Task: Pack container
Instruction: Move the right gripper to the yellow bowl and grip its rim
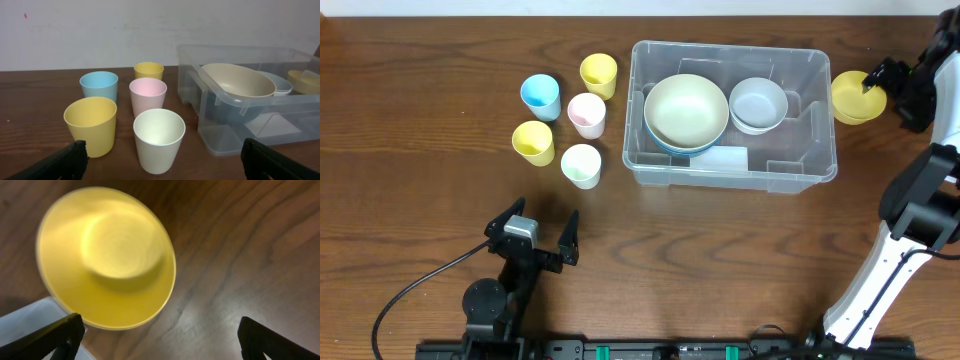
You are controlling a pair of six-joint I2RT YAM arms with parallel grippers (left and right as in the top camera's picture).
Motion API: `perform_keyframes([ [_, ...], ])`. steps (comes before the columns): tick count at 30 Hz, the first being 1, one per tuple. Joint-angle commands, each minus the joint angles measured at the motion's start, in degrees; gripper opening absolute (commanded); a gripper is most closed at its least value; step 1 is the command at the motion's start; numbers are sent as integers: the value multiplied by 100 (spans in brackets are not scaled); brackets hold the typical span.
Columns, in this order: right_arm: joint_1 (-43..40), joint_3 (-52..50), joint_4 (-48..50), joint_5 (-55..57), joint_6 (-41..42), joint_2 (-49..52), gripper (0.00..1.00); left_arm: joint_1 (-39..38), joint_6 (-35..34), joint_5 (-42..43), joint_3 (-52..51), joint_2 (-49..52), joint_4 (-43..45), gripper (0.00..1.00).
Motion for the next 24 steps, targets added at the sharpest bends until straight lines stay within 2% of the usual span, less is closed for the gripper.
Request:
perform_keyframes([
  [1,-26,-365,219,90,-98,-24,99,31,79,96,-109,-35,-190,98],
  [13,-28,-1110,844,282,-94,-20,99,31,79,96,-109,-35,-188,98],
  [16,-28,-1143,850,369,-28,-20,95,31,79,96,-109,-35,-188,98],
  [18,-37,-1143,850,382,-24,-20,86,31,79,96,-109,-35,-188,98],
  [20,-57,-1143,831,387,-4,-20,66,31,79,96,-109,-35,-190,98],
  [24,-120,-1143,765,393,61,-20,43,31,79,96,-109,-35,-190,98],
])
